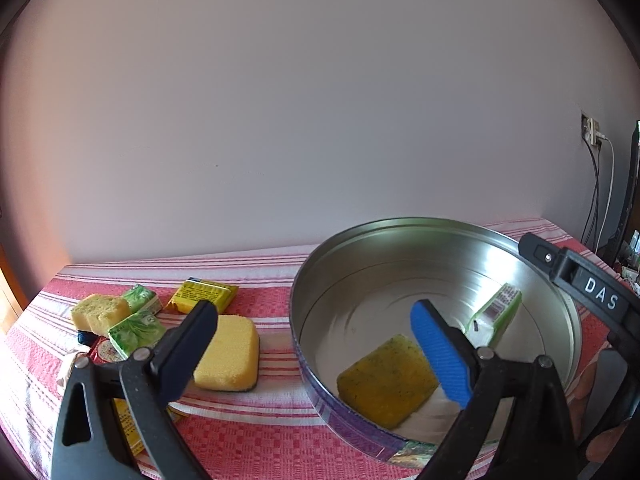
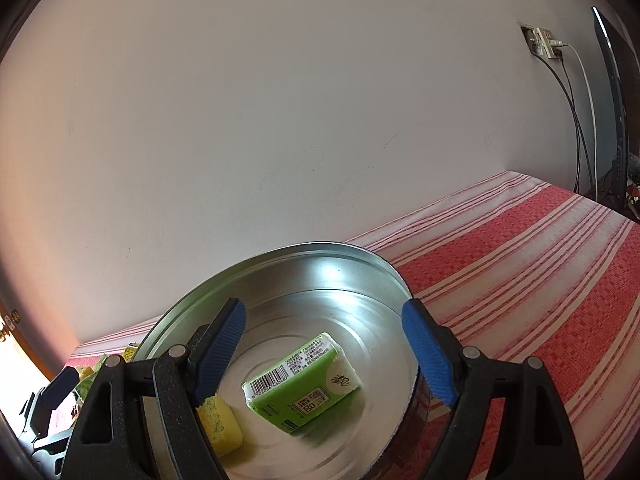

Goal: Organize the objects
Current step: 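Carry both items over the tin and open both tools to drop them inside, then move both tools back toward the remaining items on the cloth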

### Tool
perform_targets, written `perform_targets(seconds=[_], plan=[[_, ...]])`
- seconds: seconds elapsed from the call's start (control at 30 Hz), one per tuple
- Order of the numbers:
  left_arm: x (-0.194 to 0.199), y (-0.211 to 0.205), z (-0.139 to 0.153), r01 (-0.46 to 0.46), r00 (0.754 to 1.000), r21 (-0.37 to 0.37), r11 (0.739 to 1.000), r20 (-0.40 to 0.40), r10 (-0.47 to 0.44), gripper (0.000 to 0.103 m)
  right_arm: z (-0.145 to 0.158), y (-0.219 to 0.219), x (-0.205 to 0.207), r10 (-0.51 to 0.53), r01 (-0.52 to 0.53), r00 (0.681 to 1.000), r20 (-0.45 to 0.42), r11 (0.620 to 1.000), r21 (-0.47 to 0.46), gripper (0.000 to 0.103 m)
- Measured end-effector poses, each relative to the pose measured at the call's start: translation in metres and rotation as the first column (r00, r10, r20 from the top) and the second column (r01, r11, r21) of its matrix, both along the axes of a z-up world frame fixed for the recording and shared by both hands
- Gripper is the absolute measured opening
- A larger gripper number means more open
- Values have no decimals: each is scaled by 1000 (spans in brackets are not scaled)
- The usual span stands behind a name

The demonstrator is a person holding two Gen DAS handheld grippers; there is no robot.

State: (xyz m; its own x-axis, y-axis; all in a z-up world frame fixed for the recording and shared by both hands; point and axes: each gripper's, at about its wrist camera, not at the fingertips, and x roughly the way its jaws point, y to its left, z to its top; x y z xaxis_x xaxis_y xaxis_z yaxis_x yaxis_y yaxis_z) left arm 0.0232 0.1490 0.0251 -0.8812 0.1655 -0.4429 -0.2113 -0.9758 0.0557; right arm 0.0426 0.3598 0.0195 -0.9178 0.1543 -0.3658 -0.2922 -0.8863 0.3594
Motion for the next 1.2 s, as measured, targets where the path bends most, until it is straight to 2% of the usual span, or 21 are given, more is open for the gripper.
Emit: perform_targets(seconds=[0.13,0.23,0.4,0.53,0.73,1.0,1.2], plan=[[5,-13,1,-24,1000,-6,1000,-16,24,99,6,-6,10,-21,25,998,-61,998,60,82],[10,-26,0,-43,999,-8,999,-20,43,99,7,-14,11,-24,32,997,-69,993,110,82],[15,-47,-3,-71,997,-20,997,-28,70,99,6,-27,15,-5,11,997,-72,997,77,83],[19,-70,-4,-94,995,-25,995,-28,93,99,6,-47,20,27,-20,998,-60,994,109,83],[18,-101,-5,-126,992,-27,992,-18,126,99,6,-67,29,49,-42,996,-68,994,100,83],[12,-136,-5,-155,988,-6,988,-7,155,99,6,-110,33,155,-149,987,-43,981,121,83],[2,-187,1,-227,974,55,972,8,227,99,4,-154,24,284,-282,959,8,947,151,90]])
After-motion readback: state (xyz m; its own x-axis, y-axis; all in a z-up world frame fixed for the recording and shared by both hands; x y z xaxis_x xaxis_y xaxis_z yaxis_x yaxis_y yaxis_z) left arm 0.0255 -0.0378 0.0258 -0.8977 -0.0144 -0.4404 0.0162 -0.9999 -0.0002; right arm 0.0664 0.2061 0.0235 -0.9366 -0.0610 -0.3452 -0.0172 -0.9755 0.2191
